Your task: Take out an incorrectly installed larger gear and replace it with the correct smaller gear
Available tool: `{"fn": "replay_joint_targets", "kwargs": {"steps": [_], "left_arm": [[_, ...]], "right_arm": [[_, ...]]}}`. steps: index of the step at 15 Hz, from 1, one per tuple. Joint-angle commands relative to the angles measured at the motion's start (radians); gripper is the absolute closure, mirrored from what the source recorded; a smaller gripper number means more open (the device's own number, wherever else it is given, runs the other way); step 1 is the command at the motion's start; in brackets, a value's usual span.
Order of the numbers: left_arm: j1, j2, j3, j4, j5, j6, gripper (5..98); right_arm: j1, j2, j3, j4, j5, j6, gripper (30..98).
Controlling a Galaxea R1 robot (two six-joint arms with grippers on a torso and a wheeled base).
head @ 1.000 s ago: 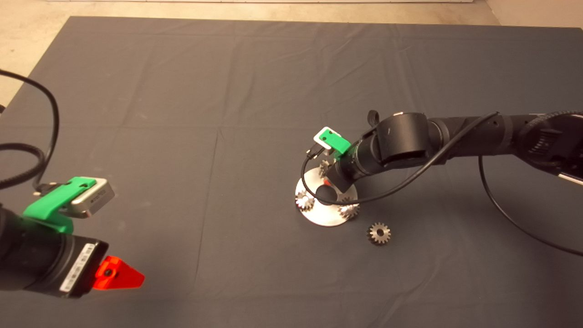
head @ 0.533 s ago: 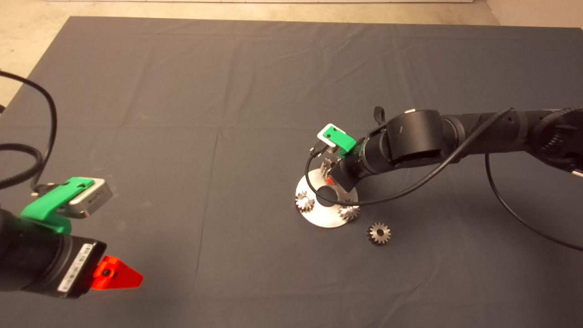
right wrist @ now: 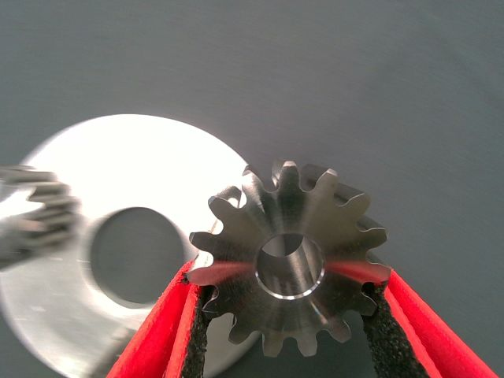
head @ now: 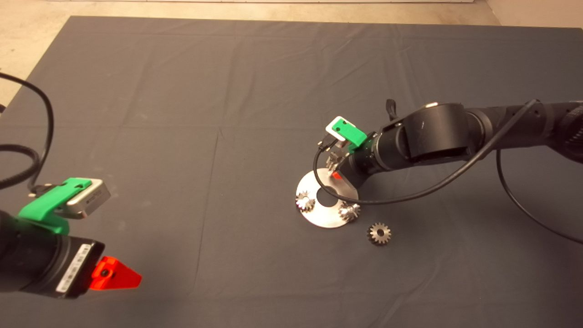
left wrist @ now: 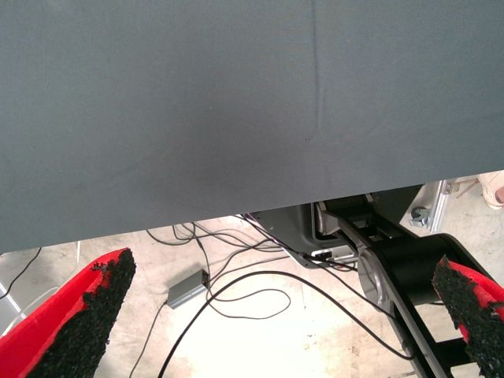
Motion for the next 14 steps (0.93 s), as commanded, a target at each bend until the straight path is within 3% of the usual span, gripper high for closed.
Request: {"fn": "replay_joint_targets", "kwargs": {"steps": [1,6,14], "left_arm": [[-0.011,-0.002,0.015,-0.017,0.006,0.001,5.9],[-0.011,-0.002,0.015,-0.017,0.004,0.002,5.9],[-0.011,-0.002,0.015,-0.017,0.005,0.002,5.9]], "right_arm": [[0.044,-0.093,0.012,-0.018,-0.008,0.022,83.5],[0.024,-0.163,0.012,-0.018,-0.026,0.016,83.5],[-0.054,-0.204,0.005,-0.022,-0.018,0.025,83.4]]}}
